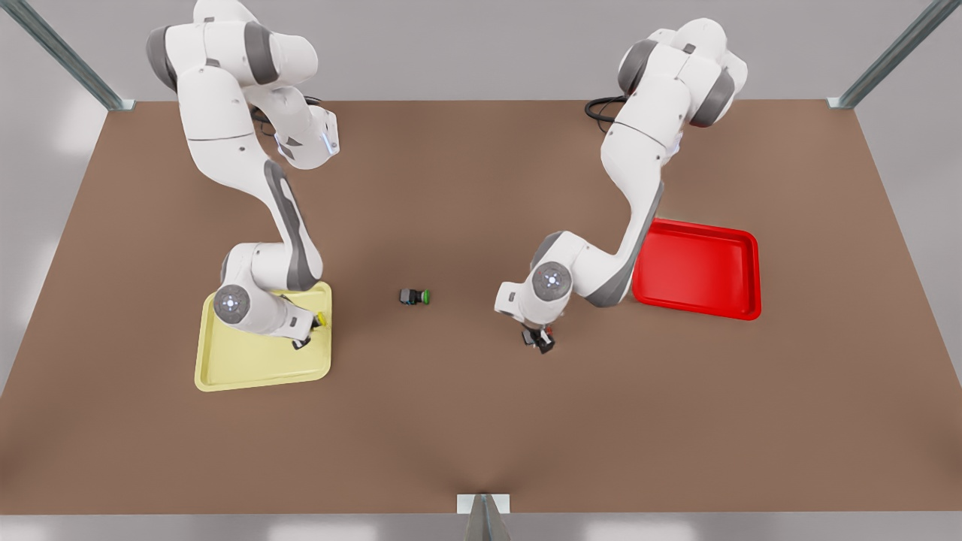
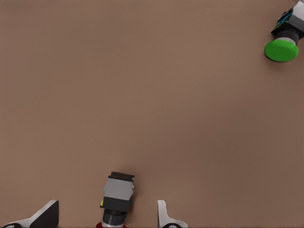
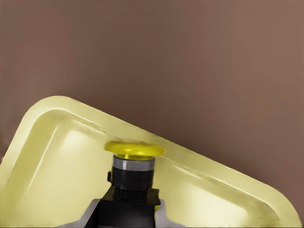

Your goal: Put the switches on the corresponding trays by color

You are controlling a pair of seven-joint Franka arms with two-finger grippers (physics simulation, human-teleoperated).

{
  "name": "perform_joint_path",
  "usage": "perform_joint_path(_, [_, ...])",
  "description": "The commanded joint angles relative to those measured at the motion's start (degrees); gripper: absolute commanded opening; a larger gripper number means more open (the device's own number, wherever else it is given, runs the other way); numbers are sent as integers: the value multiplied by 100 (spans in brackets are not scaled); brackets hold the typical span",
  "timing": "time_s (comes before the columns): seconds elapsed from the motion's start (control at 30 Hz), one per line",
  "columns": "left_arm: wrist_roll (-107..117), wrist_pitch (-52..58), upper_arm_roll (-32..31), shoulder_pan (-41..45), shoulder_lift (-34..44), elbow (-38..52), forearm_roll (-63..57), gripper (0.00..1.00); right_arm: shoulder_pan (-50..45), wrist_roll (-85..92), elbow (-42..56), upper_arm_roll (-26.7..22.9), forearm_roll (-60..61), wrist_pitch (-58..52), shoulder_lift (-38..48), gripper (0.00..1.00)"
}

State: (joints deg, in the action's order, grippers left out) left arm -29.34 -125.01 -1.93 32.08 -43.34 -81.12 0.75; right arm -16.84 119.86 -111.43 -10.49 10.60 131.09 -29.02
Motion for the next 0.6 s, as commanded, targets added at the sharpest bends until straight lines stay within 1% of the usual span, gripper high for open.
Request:
perform_joint_path(0.0, [-2, -41, 0, 0, -43, 0, -259, 100, 49, 47, -81, -6, 3, 65, 19, 51])
perform_joint_path(0.1, [-10, -261, 0, 0, -227, -9, -690, 100, 93, 258, -388, -94, 3, 347, 20, 52])
perform_joint_path(0.13, [-19, -269, 9, 0, -245, -9, -787, 100, 102, 258, -494, -94, 3, 347, 55, 55])
perform_joint_path(0.2, [-19, -243, 18, -9, -254, -26, -884, 100, 102, 258, -512, -94, 3, 391, 46, 73])
perform_joint_path(0.27, [-63, -190, 18, -9, -262, -53, -884, 100, 102, 258, -494, -103, 12, 399, 46, 85])
perform_joint_path(0.3, [-300, -243, 18, 0, -297, -53, -875, 100, 102, 258, -494, -103, 12, 391, 46, 87])
perform_joint_path(0.37, [-529, -428, 18, 0, -394, -35, -884, 100, 102, 266, -494, -111, 12, 382, 107, 88])
perform_joint_path(0.4, [-529, -436, 18, 0, -464, -17, -875, 100, 84, 249, -494, -111, 12, 329, 371, 90])
perform_joint_path(0.5, [-468, -472, 18, 0, -526, -9, -787, 100, 23, 135, -406, -103, 12, -93, 1135, 91])
perform_joint_path(0.53, [-424, -472, 9, 0, -535, -9, -787, 100, 23, -32, -239, -103, 12, -172, 1294, 91])
perform_joint_path(0.57, [-406, -472, 9, 0, -552, -17, -778, 100, 128, -471, -64, -111, 12, -576, 1452, 91])
